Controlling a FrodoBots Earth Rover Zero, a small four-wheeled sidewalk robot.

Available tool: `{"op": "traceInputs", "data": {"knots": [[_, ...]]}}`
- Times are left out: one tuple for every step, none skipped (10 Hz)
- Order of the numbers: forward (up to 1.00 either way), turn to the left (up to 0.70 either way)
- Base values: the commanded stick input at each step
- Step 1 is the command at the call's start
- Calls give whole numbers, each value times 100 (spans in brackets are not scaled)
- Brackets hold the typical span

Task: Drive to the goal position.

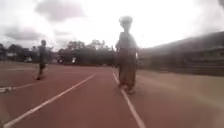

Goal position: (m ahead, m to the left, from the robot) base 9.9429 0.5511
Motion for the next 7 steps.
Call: {"op": "traceInputs", "data": {"knots": [[85,0],[85,0],[85,0],[85,0],[85,0],[85,0],[85,0]]}}
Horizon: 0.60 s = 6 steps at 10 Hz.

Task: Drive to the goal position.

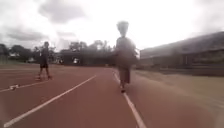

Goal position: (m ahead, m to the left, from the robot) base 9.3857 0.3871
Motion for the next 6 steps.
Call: {"op": "traceInputs", "data": {"knots": [[85,0],[85,-3],[85,-24],[85,-34],[85,-34],[85,-34]]}}
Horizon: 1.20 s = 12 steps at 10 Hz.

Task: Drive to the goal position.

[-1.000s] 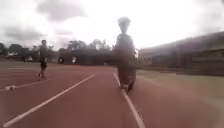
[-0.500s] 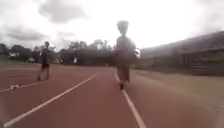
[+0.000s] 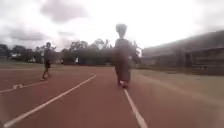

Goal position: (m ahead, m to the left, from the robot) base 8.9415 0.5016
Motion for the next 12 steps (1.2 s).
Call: {"op": "traceInputs", "data": {"knots": [[85,-34],[85,-34],[85,-25],[85,-5],[85,0],[85,0],[85,0],[85,0],[85,0],[85,0],[85,0],[85,0]]}}
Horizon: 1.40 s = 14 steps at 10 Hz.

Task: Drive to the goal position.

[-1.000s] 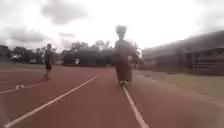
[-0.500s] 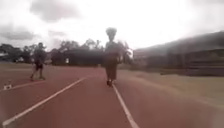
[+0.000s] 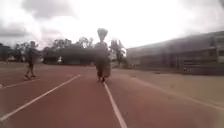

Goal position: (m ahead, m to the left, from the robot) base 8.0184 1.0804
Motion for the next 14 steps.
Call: {"op": "traceInputs", "data": {"knots": [[85,0],[85,0],[85,0],[85,0],[85,0],[85,0],[85,0],[85,0],[85,0],[85,0],[85,0],[85,0],[85,0],[85,0]]}}
